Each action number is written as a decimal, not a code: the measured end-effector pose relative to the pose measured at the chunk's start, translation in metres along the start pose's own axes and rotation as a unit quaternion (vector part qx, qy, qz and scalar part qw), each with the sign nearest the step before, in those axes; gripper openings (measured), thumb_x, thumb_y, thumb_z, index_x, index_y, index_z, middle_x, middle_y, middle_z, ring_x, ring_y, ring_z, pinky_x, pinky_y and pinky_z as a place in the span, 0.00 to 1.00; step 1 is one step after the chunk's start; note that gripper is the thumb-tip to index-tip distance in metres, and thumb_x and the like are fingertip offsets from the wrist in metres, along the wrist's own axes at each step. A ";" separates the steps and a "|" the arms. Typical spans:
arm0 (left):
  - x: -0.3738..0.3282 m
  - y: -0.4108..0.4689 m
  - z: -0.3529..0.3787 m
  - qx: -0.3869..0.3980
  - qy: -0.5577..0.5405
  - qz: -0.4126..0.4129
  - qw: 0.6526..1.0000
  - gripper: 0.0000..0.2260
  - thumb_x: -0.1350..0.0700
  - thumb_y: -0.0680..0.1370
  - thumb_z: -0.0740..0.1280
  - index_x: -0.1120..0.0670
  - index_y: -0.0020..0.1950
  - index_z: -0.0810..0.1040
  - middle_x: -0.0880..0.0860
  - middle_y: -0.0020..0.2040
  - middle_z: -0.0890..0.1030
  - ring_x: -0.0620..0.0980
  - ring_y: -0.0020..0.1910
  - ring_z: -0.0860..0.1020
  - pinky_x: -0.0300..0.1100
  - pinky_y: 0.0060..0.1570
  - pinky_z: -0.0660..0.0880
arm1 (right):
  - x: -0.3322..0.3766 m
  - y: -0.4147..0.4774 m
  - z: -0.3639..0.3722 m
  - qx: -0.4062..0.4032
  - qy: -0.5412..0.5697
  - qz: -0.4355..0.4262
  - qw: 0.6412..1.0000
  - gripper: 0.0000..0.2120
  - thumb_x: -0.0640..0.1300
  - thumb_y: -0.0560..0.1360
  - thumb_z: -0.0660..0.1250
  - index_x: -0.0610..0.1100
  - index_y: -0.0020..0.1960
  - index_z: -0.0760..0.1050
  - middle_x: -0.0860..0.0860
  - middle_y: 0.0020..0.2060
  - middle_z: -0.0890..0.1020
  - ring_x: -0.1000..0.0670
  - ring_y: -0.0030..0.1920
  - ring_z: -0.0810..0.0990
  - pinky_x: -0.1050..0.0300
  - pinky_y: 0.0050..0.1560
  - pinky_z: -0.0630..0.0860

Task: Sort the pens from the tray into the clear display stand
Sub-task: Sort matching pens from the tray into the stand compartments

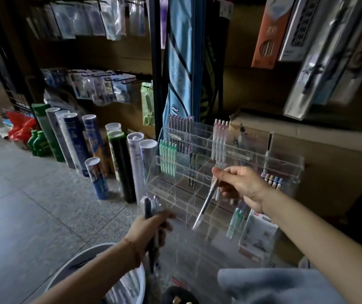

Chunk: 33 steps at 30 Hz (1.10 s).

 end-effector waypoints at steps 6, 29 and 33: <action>-0.003 0.001 0.065 0.223 -0.049 -0.033 0.973 0.08 0.59 0.77 0.63 0.57 0.52 0.79 0.57 0.49 0.82 0.53 0.43 0.82 0.45 0.45 0.78 | -0.013 0.004 0.016 0.061 -0.059 0.020 0.996 0.09 0.43 0.71 0.70 0.36 0.43 0.76 0.48 0.26 0.79 0.56 0.25 0.77 0.64 0.26 0.75; 0.003 0.069 0.088 0.135 0.004 0.024 0.991 0.09 0.61 0.78 0.63 0.63 0.56 0.76 0.51 0.32 0.83 0.45 0.25 0.80 0.36 0.30 0.78 | 0.032 0.009 -0.061 -0.149 -0.222 -0.258 0.928 0.04 0.35 0.75 0.65 0.41 0.49 0.76 0.48 0.37 0.79 0.50 0.36 0.80 0.59 0.42 0.81; -0.003 0.072 0.099 0.159 0.081 0.088 0.980 0.13 0.63 0.78 0.63 0.58 0.62 0.73 0.49 0.30 0.81 0.42 0.22 0.77 0.34 0.29 0.77 | -0.002 0.018 -0.040 -0.104 -0.399 -0.212 0.886 0.07 0.37 0.75 0.66 0.40 0.52 0.79 0.50 0.43 0.80 0.48 0.43 0.80 0.54 0.52 0.77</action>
Point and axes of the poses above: each hand's wrist, its own y-axis towards the middle knuckle, its own z-axis out of the palm, x = y × z, the point moved 6 cm from there along y, towards the middle knuckle
